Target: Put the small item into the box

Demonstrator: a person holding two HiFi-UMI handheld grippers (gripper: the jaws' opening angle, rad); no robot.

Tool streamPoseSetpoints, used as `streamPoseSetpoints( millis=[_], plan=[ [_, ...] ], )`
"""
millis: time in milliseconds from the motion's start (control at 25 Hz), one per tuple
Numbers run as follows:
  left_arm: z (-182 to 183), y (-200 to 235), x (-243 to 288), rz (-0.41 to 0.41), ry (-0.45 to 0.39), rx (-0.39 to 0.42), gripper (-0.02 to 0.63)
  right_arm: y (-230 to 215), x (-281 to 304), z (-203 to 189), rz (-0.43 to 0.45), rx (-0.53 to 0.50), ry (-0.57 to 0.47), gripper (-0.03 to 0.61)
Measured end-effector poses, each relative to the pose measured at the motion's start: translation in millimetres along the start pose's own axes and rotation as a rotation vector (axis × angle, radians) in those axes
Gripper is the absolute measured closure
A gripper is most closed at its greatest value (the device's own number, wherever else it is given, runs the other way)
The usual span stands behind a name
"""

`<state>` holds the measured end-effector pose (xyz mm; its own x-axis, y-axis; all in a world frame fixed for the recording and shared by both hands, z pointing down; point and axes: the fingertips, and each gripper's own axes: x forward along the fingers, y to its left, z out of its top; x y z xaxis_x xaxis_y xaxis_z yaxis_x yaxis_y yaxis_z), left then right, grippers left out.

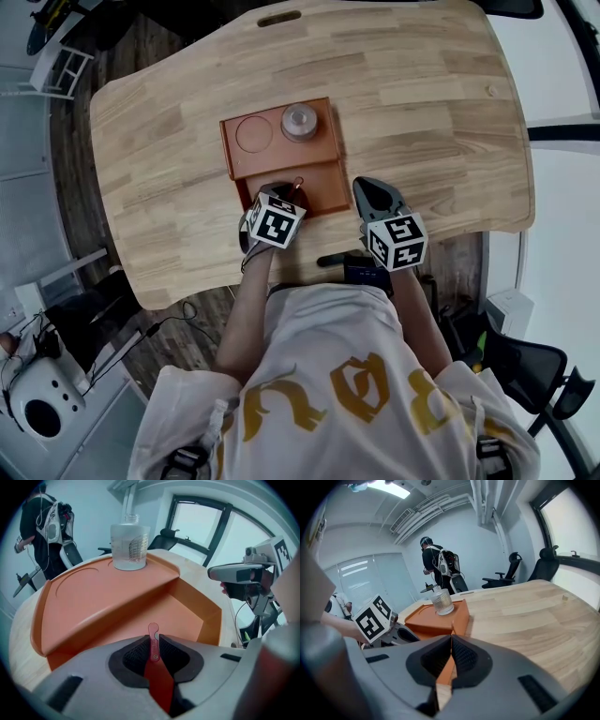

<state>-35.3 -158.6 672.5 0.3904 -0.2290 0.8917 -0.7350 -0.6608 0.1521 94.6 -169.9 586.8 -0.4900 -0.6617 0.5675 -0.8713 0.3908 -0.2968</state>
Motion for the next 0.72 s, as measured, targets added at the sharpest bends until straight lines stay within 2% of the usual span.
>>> streamPoseSetpoints(
  millis=[120, 360, 520, 720],
  plan=[
    [-0.6, -2.0, 0.0, 0.008, 0.012, 0.029, 0.557, 4.6, -0.7, -0.7, 0.0, -0.002, 0.004, 0.566],
    [1.2, -8.4, -4.3, -0.042, 0.001, 0.016, 0.518, 17.9, -0.1, 5.5, 0.007, -0.026, 0.003, 0.566],
    [9.2, -0.7, -24.6, -0.006, -0.082, -0.005, 0.518, 27.8, -0.8, 14.1, 0.018, -0.056, -0.014, 0.566],
    [14.5, 10.6, -55.3, 0.013, -0.204, -0.079, 0.531, 39.6, -5.4, 18.1, 0.018, -0.08, -0.034, 0.566]
  ],
)
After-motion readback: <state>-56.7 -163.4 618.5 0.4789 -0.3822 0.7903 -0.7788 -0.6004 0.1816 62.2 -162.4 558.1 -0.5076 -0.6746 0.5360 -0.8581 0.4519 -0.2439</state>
